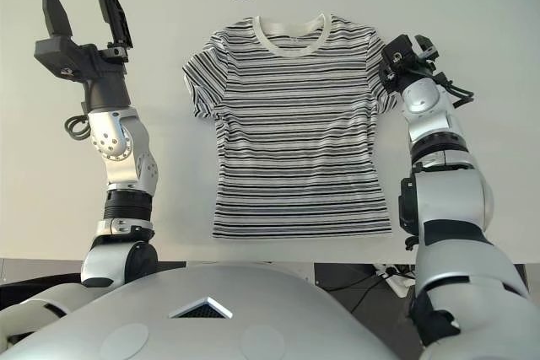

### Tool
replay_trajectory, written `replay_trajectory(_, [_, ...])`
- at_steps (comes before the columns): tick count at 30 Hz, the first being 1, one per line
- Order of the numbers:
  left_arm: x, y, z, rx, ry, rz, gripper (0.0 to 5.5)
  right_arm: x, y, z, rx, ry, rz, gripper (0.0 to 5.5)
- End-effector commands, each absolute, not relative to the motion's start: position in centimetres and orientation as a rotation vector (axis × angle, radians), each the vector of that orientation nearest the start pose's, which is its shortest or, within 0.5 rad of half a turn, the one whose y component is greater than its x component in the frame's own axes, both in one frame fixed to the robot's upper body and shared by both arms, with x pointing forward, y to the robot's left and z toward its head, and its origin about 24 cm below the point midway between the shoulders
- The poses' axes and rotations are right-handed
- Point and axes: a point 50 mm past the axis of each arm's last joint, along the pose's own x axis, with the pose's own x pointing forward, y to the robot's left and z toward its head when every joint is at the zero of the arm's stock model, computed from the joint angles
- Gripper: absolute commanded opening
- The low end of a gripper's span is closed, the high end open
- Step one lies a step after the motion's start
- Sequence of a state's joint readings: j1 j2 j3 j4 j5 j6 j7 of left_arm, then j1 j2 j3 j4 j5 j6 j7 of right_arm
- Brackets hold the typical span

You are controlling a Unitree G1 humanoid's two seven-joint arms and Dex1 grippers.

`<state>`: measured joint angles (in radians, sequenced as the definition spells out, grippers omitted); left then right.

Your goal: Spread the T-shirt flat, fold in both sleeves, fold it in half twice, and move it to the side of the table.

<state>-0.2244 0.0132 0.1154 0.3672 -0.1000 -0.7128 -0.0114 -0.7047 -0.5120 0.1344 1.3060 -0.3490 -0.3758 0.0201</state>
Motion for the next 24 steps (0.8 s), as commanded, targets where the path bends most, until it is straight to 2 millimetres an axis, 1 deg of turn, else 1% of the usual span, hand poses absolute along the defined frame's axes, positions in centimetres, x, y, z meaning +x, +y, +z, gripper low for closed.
replay_trajectory(1, [28.2, 17.1, 7.8, 0.017, -0.535, 0.052, 3.96, 35.0, -26.6, 7.8, -0.754, -0.103, -0.045, 3.60])
replay_trajectory(3, [28.3, 17.8, 8.1, 0.074, -0.542, 0.051, 3.96, 34.5, -24.9, 9.7, -0.680, -0.328, -0.028, 3.60])
replay_trajectory(5, [28.4, 18.4, 8.6, 0.105, -0.555, 0.055, 3.96, 33.4, -23.3, 10.5, -0.682, -0.449, 0.026, 3.60])
replay_trajectory(6, [28.4, 18.7, 8.8, 0.117, -0.561, 0.059, 3.96, 32.7, -22.5, 10.6, -0.708, -0.475, 0.072, 3.60])
replay_trajectory(7, [28.3, 18.9, 9.0, 0.134, -0.570, 0.059, 3.96, 31.5, -21.7, 10.2, -0.773, -0.473, 0.169, 3.60])
replay_trajectory(8, [28.2, 18.9, 9.2, 0.148, -0.578, 0.055, 3.96, 29.9, -21.2, 9.3, -0.860, -0.429, 0.299, 3.60])
replay_trajectory(10, [28.2, 18.9, 9.4, 0.169, -0.584, 0.040, 3.96, 26.3, -21.8, 7.3, -1.041, -0.321, 0.575, 3.60])
replay_trajectory(11, [28.2, 18.8, 9.4, 0.175, -0.585, 0.033, 3.96, 24.9, -22.3, 7.0, -1.094, -0.293, 0.671, 3.60])
replay_trajectory(12, [28.2, 18.6, 9.3, 0.180, -0.584, 0.025, 3.96, 23.4, -22.8, 7.3, -1.109, -0.282, 0.755, 3.60])
replay_trajectory(13, [28.3, 18.5, 9.3, 0.185, -0.582, 0.020, 3.96, 22.4, -23.0, 8.1, -1.100, -0.293, 0.807, 3.60])
replay_trajectory(14, [28.5, 18.3, 9.2, 0.186, -0.579, 0.014, 3.96, 22.1, -23.2, 9.7, -1.087, -0.333, 0.807, 3.60])
replay_trajectory(16, [28.8, 18.1, 9.1, 0.186, -0.572, 0.005, 3.96, 22.2, -23.6, 12.2, -1.087, -0.386, 0.772, 3.60])
replay_trajectory(17, [28.9, 18.0, 8.9, 0.187, -0.568, -0.001, 3.96, 22.5, -23.6, 12.7, -1.125, -0.380, 0.762, 3.60])
replay_trajectory(18, [28.9, 17.9, 8.9, 0.188, -0.565, -0.006, 3.96, 22.8, -23.5, 12.7, -1.155, -0.364, 0.768, 3.60])
replay_trajectory(19, [28.9, 17.8, 8.8, 0.188, -0.564, -0.012, 3.96, 22.9, -23.3, 12.7, -1.178, -0.348, 0.784, 3.60])
replay_trajectory(21, [28.9, 17.6, 8.6, 0.191, -0.558, -0.029, 3.96, 23.1, -22.2, 11.7, -1.230, -0.301, 0.855, 3.60])
replay_trajectory(22, [28.9, 17.4, 8.5, 0.192, -0.555, -0.039, 3.96, 23.1, -21.6, 10.7, -1.257, -0.268, 0.905, 3.60])
replay_trajectory(24, [28.8, 17.0, 8.2, 0.191, -0.549, -0.057, 3.96, 22.8, -20.4, 8.1, -1.302, -0.196, 1.018, 3.60])
